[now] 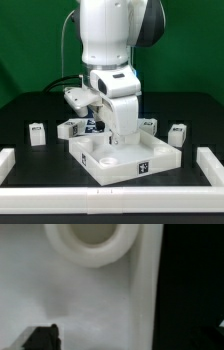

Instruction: Assemble one leg

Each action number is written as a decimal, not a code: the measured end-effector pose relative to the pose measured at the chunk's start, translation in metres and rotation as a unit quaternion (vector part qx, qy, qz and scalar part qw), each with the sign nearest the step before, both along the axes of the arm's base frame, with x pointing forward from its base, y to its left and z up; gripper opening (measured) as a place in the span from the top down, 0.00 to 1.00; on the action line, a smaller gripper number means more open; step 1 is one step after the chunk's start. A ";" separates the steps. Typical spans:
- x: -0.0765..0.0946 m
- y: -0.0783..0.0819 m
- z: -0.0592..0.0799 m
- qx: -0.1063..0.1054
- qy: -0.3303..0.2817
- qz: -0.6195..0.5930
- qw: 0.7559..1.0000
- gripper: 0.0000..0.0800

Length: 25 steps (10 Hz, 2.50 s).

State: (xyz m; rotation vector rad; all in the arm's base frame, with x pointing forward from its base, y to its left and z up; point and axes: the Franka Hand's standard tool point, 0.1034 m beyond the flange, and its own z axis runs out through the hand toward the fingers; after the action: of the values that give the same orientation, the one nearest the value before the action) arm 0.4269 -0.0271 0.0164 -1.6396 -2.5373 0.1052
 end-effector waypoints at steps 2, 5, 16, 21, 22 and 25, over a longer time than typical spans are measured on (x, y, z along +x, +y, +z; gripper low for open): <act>-0.003 -0.004 -0.007 0.000 0.007 -0.007 1.000 0.19; -0.004 -0.009 -0.008 -0.001 0.009 -0.020 1.000 0.52; 0.000 -0.008 -0.006 -0.003 0.002 -0.034 0.999 0.91; 0.023 -0.006 -0.010 -0.008 -0.038 -0.145 0.989 0.92; 0.023 -0.006 -0.010 -0.008 -0.038 -0.145 0.989 0.92; 0.023 -0.009 -0.009 -0.008 -0.040 -0.151 0.988 0.92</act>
Offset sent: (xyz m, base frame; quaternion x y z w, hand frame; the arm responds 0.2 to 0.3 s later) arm -0.0020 -0.0046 0.0039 0.0096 0.0191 0.0438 0.9988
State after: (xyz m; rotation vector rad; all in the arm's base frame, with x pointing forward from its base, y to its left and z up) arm 0.4504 -0.0362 0.0070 -2.0493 -2.3130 0.0316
